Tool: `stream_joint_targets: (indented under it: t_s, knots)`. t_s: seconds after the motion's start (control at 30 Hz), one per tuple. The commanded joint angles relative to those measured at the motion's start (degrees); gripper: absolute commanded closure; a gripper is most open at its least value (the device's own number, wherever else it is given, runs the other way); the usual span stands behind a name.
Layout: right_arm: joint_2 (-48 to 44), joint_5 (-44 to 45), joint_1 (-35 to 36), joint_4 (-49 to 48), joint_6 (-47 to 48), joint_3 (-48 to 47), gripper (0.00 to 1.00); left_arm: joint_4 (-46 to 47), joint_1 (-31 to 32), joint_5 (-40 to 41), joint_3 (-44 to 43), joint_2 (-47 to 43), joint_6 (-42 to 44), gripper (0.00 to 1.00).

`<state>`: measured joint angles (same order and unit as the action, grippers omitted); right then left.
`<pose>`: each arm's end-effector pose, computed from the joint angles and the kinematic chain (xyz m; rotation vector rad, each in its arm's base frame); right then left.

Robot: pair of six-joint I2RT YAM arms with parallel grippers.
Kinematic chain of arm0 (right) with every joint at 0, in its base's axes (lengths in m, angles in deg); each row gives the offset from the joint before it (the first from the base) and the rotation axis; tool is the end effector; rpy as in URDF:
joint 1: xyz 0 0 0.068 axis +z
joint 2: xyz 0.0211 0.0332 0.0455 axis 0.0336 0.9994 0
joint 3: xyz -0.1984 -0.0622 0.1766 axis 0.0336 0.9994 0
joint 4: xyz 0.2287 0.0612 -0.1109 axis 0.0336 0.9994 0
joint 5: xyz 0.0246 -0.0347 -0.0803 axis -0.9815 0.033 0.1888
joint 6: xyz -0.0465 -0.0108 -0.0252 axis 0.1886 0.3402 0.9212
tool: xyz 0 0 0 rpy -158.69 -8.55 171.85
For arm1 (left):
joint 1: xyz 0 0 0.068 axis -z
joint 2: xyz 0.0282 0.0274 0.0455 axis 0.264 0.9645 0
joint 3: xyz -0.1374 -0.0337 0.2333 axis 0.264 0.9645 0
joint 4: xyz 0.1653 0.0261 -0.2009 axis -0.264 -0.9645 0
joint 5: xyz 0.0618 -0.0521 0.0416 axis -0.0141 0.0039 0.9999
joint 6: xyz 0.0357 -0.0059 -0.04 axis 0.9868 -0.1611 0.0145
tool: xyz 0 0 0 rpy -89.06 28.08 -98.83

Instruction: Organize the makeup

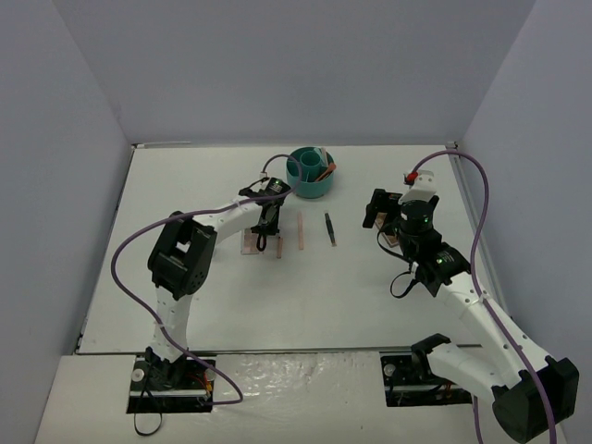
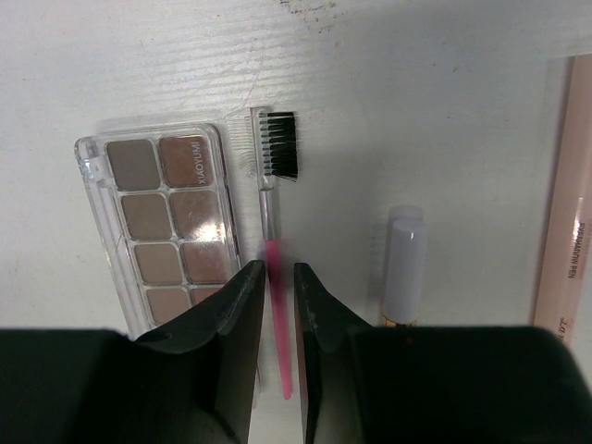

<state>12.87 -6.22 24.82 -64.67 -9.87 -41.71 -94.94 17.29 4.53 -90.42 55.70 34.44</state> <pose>0.2130 0.0806 0.3275 0.0876 1.7026 0.3048 0.3728 -0.2307 0.1751 0.0521 2.5858 -0.1467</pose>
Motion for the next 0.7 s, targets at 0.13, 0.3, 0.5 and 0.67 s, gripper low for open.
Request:
stream_joint_targets:
  t_s: [0.13, 0.3, 0.5, 0.67]
  knots:
    - [-0.4, -1.0, -0.2, -3.6, 0.0, -0.6, 0.00, 1.2, -0.8, -3.4, -0.3, 0.8, -3.0, 0.84]
    - [-0.6, -1.2, -0.3, -3.6, -0.1, -0.7, 0.00, 2.2, -1.7, -6.1, 0.7, 0.4, -3.2, 0.84]
    - [-0.8, -1.4, -0.2, -3.5, -0.1, -0.7, 0.00, 2.3, -2.0, -7.9, 1.2, 0.7, -4.6, 0.84]
    - [-0.9, -1.4, -0.2, -3.5, -0.3, -0.5, 0.00, 1.4, -2.8, -7.9, 2.8, 0.1, -7.5, 0.84]
